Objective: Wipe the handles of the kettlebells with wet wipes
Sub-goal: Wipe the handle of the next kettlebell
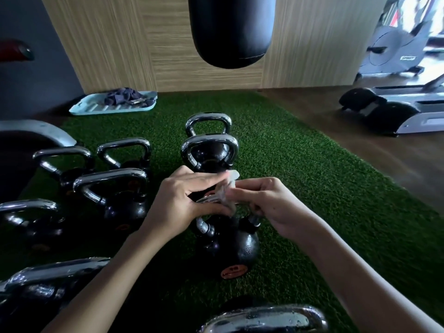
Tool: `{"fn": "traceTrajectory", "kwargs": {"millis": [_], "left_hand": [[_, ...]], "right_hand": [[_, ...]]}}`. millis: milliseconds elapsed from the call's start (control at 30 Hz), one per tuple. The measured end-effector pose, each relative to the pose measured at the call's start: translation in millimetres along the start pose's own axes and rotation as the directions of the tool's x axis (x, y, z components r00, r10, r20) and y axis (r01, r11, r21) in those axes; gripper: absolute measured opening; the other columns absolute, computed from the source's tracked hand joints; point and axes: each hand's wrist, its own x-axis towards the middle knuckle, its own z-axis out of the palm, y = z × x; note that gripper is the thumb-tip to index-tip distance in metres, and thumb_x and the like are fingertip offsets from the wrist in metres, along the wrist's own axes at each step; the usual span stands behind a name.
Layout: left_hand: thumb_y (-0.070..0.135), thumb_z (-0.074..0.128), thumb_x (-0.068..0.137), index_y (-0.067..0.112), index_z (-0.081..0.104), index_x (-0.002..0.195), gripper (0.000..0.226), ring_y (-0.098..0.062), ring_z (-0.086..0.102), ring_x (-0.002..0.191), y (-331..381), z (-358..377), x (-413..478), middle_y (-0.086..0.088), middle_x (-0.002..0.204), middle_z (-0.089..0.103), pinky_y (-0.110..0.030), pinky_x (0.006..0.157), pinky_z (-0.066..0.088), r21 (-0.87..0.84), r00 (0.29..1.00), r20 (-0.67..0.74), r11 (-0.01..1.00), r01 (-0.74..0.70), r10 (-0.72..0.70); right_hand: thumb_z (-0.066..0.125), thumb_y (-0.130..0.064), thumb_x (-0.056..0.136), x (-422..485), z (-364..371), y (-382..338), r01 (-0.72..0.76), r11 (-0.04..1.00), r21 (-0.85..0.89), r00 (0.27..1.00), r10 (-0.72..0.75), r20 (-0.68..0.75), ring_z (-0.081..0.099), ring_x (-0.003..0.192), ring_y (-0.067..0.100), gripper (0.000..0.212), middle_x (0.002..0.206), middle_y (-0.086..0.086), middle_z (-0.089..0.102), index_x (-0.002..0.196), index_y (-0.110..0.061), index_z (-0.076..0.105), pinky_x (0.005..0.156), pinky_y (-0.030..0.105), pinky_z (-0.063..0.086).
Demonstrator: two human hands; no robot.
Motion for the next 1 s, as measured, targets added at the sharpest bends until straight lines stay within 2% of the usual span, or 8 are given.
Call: {"fn": "traceTrajectory", "kwargs": {"millis": [167,333,433,533,633,700,800,1000], "left_hand": [[0.063,0.07,0.081,0.05,0.055,0.138,0.061,0.005,0.053,0.101,-12,-3,34,0.026,0.133,0.063,-0.021,0.086,0.049,0.187,0.913,0.408,0.98,-0.076,-0.007],[0.067,0.066,0.084,0.069,0.052,0.126,0.044,0.0,0.048,0.091,-11,8,70,0.027,0.094,0.054,-0.024,0.073,0.039,0.385,0.684,0.69,0.92,-0.071,-0.236],[0.068,0.069,0.081,0.069,0.057,0.12,0.041,0.006,0.047,0.078,-19,9,76,0.036,0.077,0.05,-0.016,0.063,0.035,0.393,0.693,0.677,0.918,-0.053,-0.249],[0.065,0.068,0.084,0.063,0.058,0.122,0.039,0.014,0.047,0.057,-23,11,82,0.032,0.046,0.05,-0.018,0.057,0.032,0.41,0.698,0.66,0.912,-0.025,-0.277],[0.064,0.065,0.086,0.057,0.062,0.124,0.039,0.016,0.043,0.044,-28,12,91,0.052,0.061,0.044,-0.022,0.051,0.029,0.42,0.698,0.65,0.908,0.001,-0.302],[0.066,0.067,0.083,0.058,0.063,0.12,0.038,0.021,0.049,0.053,-43,14,96,0.049,0.083,0.049,-0.018,0.054,0.035,0.39,0.696,0.646,0.919,0.052,-0.314],[0.061,0.076,0.078,0.053,0.07,0.115,0.038,0.016,0.061,0.103,-66,15,102,0.035,0.112,0.065,-0.007,0.083,0.045,0.258,0.664,0.661,0.937,0.236,-0.349],[0.074,0.073,0.069,0.061,0.069,0.111,0.044,0.008,0.068,0.099,-68,15,99,0.032,0.102,0.072,-0.036,0.095,0.056,0.218,0.614,0.716,0.942,0.255,-0.332]], "right_hand": [[0.087,-0.044,0.073,-17,-37,18,-0.01,0.977,-0.214,0.872,-0.096,-0.48,0.057,0.064,0.008,0.019,0.077,-0.005,0.075,0.086,-0.03,0.082,0.062,0.028,0.041],[0.088,-0.041,0.073,-29,-54,55,-0.049,0.945,-0.323,0.759,-0.175,-0.627,0.07,0.072,-0.004,0.021,0.081,-0.02,0.076,0.084,-0.053,0.075,0.074,0.033,0.057],[0.086,-0.049,0.072,-28,-52,70,-0.063,0.921,-0.384,0.742,-0.215,-0.636,0.063,0.069,-0.003,0.05,0.085,-0.023,0.076,0.12,-0.045,0.07,0.071,0.028,0.05],[0.084,-0.049,0.074,-18,-47,76,-0.007,0.87,-0.492,0.732,-0.331,-0.595,0.05,0.055,0.002,0.06,0.088,-0.025,0.075,0.131,-0.043,0.065,0.059,0.02,0.045],[0.08,-0.05,0.078,-4,-42,74,0.047,0.79,-0.612,0.746,-0.435,-0.504,0.049,0.05,0.001,0.054,0.093,-0.027,0.074,0.13,-0.04,0.066,0.052,0.02,0.043],[0.079,-0.047,0.083,8,-39,72,0.071,0.725,-0.685,0.749,-0.493,-0.444,0.057,0.06,-0.008,0.044,0.098,-0.024,0.074,0.124,-0.037,0.07,0.057,0.015,0.044],[0.077,-0.041,0.089,30,-33,71,0.15,0.627,-0.764,0.723,-0.597,-0.348,0.064,0.07,0.0,0.036,0.096,-0.011,0.076,0.124,-0.032,0.072,0.063,0.03,0.055],[0.078,-0.039,0.086,60,-23,60,0.215,0.532,-0.819,0.731,-0.643,-0.226,0.057,0.067,0.007,0.035,0.085,-0.01,0.064,0.119,-0.025,0.075,0.063,0.035,0.055]]}}
